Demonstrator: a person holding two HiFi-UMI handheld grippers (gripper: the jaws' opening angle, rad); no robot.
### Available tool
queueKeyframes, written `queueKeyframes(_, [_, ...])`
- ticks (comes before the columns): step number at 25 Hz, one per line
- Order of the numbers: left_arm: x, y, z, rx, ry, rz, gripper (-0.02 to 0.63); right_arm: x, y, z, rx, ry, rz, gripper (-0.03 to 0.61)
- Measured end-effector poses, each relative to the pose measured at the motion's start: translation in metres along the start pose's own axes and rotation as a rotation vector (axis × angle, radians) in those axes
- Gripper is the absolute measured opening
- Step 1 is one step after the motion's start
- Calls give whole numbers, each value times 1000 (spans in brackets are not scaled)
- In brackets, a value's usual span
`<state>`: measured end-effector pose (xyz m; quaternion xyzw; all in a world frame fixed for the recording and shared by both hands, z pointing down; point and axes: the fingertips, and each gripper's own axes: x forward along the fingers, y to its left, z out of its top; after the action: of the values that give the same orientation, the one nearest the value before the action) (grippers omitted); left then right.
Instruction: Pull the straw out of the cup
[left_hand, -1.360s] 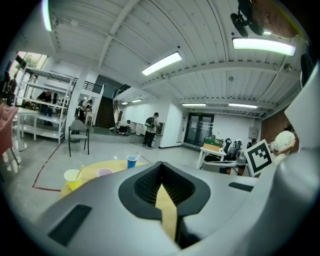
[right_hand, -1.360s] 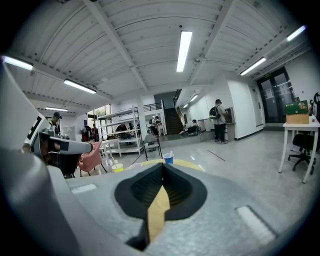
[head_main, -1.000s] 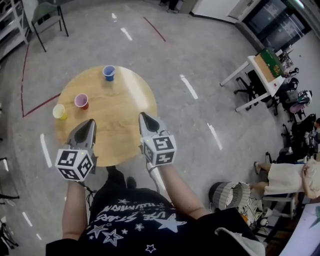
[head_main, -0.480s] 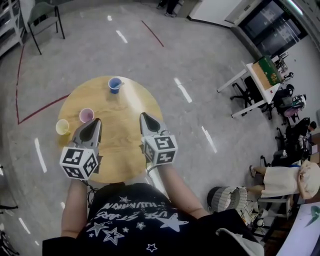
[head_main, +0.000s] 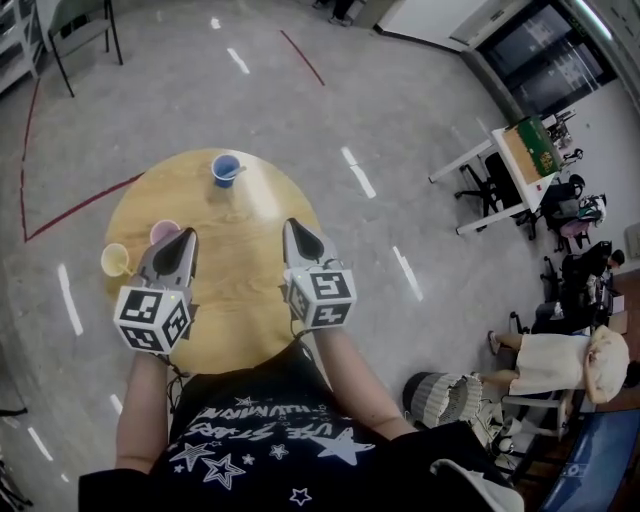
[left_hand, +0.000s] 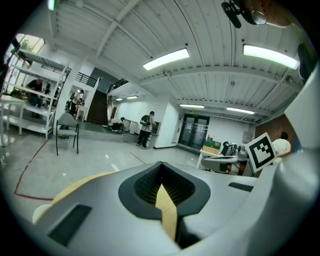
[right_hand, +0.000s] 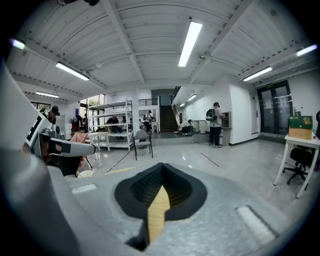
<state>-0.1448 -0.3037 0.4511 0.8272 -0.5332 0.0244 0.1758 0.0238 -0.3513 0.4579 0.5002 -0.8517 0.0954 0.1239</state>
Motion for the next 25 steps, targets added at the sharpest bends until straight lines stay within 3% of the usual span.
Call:
queueKeyframes(5, [24, 9, -5, -19, 1, 98, 5, 35, -27, -5, 3, 17, 83, 0])
queueKeyframes(14, [43, 27, 1, -53, -1, 295, 5, 108, -30, -2, -22, 84, 328, 2])
queueKeyframes(22, [44, 38, 0, -70, -2, 427, 5, 150, -31, -11, -22, 140, 430, 6])
queueKeyframes(24, [44, 40, -1, -71, 3, 448, 5, 158, -28, -14, -26, 154, 461, 73])
queueKeyframes(25, [45, 41, 0, -71, 7, 457, 5, 163, -27, -15, -28, 162, 474, 74])
